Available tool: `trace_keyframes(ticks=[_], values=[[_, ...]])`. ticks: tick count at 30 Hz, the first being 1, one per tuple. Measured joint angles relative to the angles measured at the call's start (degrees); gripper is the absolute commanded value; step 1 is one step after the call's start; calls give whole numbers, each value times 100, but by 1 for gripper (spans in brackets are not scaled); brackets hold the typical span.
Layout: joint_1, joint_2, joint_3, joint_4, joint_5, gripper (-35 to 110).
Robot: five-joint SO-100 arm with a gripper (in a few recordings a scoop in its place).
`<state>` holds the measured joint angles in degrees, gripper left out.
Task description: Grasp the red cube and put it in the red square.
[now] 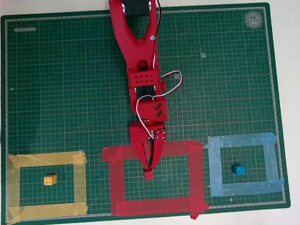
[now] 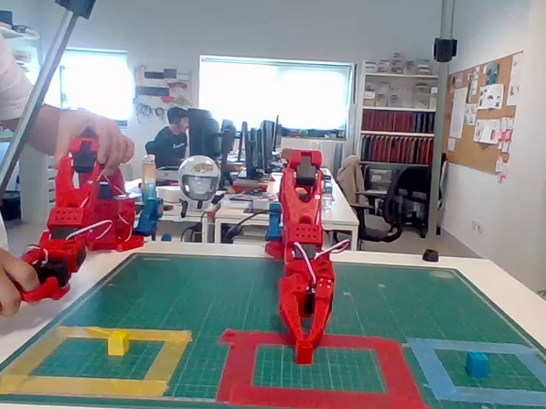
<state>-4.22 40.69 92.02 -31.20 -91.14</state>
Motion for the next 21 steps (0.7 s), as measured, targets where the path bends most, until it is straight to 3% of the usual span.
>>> trace_keyframes(ticks=[21], values=[[-123, -308, -229, -290, 0, -1]])
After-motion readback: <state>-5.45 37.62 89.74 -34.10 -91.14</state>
